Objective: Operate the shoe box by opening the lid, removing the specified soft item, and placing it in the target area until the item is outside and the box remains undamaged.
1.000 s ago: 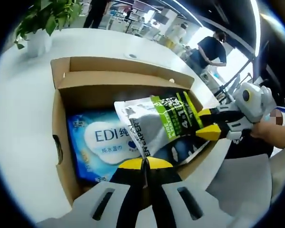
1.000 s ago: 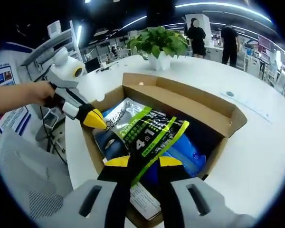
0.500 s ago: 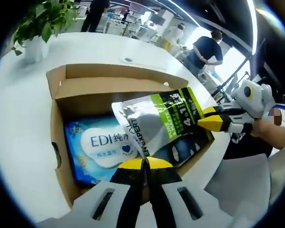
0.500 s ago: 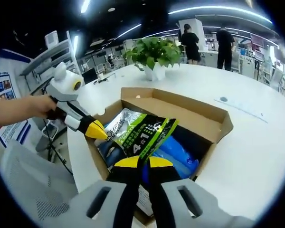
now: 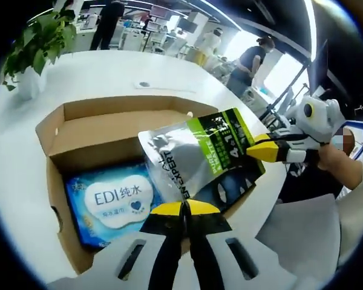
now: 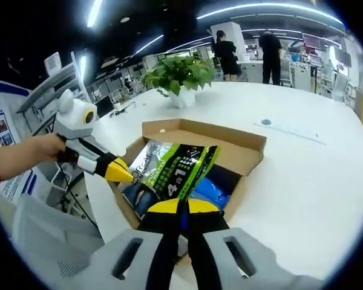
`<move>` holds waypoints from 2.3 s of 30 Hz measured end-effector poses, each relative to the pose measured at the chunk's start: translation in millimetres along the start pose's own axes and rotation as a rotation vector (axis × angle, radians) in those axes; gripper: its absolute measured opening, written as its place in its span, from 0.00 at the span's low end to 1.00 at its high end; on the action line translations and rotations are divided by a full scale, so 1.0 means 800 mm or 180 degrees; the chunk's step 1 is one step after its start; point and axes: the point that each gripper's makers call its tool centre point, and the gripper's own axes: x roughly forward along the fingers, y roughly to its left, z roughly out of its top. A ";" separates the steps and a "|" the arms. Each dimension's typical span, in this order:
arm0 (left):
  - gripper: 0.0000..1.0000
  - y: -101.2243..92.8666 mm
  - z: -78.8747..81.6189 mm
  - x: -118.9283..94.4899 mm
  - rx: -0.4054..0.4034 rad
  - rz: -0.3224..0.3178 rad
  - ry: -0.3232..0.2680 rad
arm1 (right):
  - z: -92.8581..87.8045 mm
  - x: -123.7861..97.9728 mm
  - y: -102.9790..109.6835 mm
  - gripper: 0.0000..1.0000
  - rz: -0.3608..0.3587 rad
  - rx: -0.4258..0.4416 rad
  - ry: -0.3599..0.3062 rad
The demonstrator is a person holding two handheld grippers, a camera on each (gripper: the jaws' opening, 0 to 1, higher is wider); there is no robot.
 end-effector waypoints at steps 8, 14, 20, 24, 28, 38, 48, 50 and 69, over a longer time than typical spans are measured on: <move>0.00 -0.028 0.009 0.016 0.0010 -0.0076 0.0035 | -0.001 -0.026 -0.021 0.00 -0.0104 0.0151 -0.0049; 0.00 -0.046 0.017 0.026 0.0020 -0.0127 0.0058 | -0.006 -0.043 -0.037 0.00 -0.0178 0.0264 -0.0073; 0.00 -0.061 0.022 0.036 0.0027 -0.0167 0.0070 | -0.008 -0.057 -0.050 0.00 -0.0228 0.0328 -0.0083; 0.00 -0.070 0.024 0.043 0.0024 -0.0182 0.0086 | -0.009 -0.065 -0.059 0.00 -0.0259 0.0338 -0.0083; 0.00 -0.079 0.027 0.050 0.0006 -0.0205 0.0092 | -0.011 -0.073 -0.070 0.00 -0.0302 0.0364 -0.0084; 0.00 -0.102 0.035 0.070 0.0022 -0.0287 0.0086 | -0.020 -0.090 -0.096 0.00 -0.0389 0.0434 -0.0076; 0.00 -0.121 0.045 0.098 0.0009 -0.0347 0.0088 | -0.031 -0.106 -0.128 0.00 -0.0528 0.0485 -0.0056; 0.00 -0.123 0.048 0.104 0.0000 -0.0357 0.0088 | -0.034 -0.109 -0.136 0.00 -0.0566 0.0487 -0.0039; 0.00 -0.140 0.065 0.154 -0.0044 -0.0334 0.0092 | -0.056 -0.112 -0.192 0.00 -0.0777 0.0516 0.0092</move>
